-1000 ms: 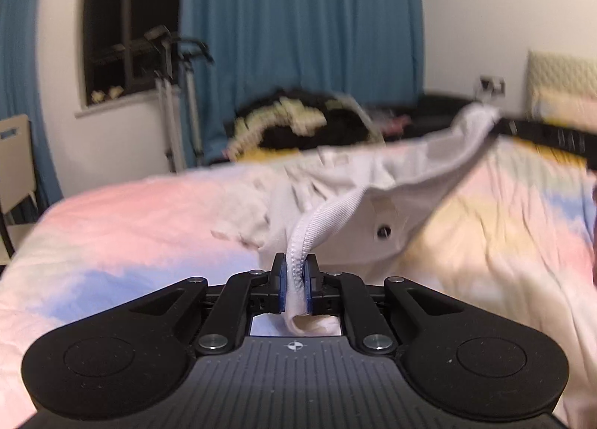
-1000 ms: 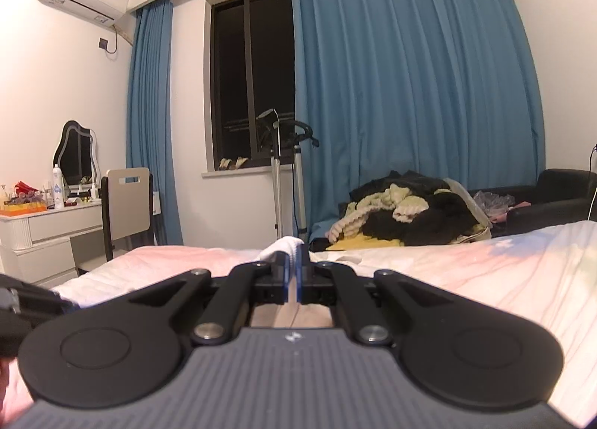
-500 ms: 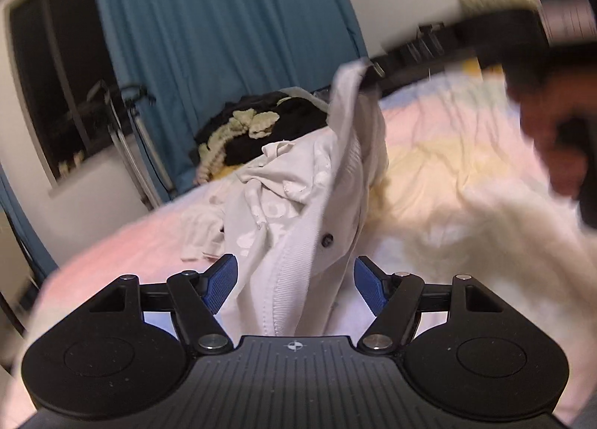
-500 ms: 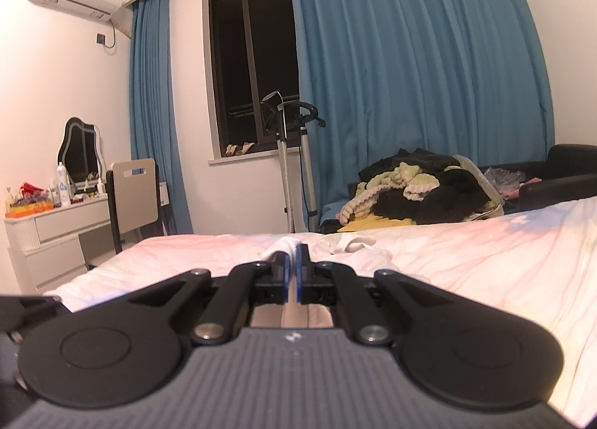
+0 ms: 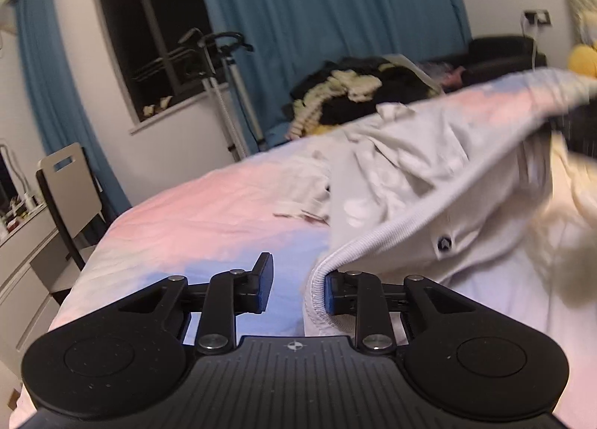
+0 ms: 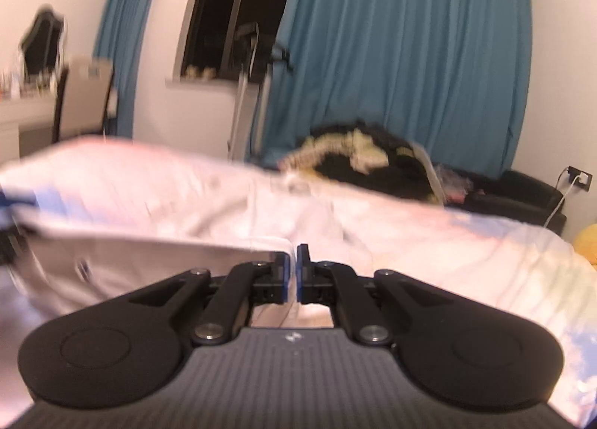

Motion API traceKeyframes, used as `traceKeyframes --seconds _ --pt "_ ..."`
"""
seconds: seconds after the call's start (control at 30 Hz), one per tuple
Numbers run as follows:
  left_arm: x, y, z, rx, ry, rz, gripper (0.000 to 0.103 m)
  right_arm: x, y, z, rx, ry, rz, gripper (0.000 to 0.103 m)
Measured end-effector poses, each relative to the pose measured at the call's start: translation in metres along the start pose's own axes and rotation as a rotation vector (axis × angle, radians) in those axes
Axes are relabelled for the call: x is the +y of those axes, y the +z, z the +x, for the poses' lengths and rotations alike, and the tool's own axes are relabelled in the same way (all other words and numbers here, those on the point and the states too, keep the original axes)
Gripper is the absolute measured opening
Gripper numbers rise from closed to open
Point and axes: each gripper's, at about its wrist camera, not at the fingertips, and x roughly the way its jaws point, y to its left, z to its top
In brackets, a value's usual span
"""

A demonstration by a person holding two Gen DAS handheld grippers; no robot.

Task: Fold clothes
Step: 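Lift the T-shirt high with both grippers and shake it out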

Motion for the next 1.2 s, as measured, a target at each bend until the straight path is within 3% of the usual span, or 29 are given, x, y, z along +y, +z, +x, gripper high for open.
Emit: traceKeyframes --seconds 0.2,0.33,0.4,0.43,0.47,0.5,0.63,0.8,1.1,1.2 --pt "0.010 0.002 0.004 0.050 0.006 -0.040 0.032 -0.002 -0.033 0.020 0.175 -0.006 0.023 0.005" --pt "0.014 -0.006 0.009 0.167 -0.076 -0.107 0.032 -0.008 -0.044 0.018 0.197 -0.027 0.062 0.005" --pt "0.014 -0.008 0.006 0.183 -0.103 -0.114 0.030 -0.015 -0.039 0.011 0.163 -0.037 0.083 0.005" --pt "0.017 -0.008 0.003 0.157 -0.108 -0.125 0.028 -0.017 -0.034 0.004 0.138 -0.036 0.098 0.005" --pt "0.021 -0.007 -0.001 0.127 -0.114 -0.140 0.016 -0.020 -0.030 -0.002 0.113 -0.036 0.112 0.003" --pt "0.026 -0.003 -0.008 0.084 -0.121 -0.169 0.013 -0.022 -0.025 -0.008 0.088 -0.035 0.127 0.003" --pt "0.058 0.014 -0.041 -0.072 -0.157 -0.316 0.008 -0.022 0.016 -0.046 -0.076 -0.056 0.106 0.002" --pt "0.098 0.053 -0.086 -0.236 -0.165 -0.389 0.006 -0.013 0.081 -0.102 -0.229 -0.067 0.054 0.001" --pt "0.181 0.189 -0.204 -0.571 -0.156 -0.390 0.006 -0.020 0.234 -0.209 -0.509 -0.087 0.030 0.002" --pt "0.201 0.231 -0.246 -0.682 -0.100 -0.335 0.006 -0.021 0.287 -0.252 -0.616 -0.089 0.006 0.002"
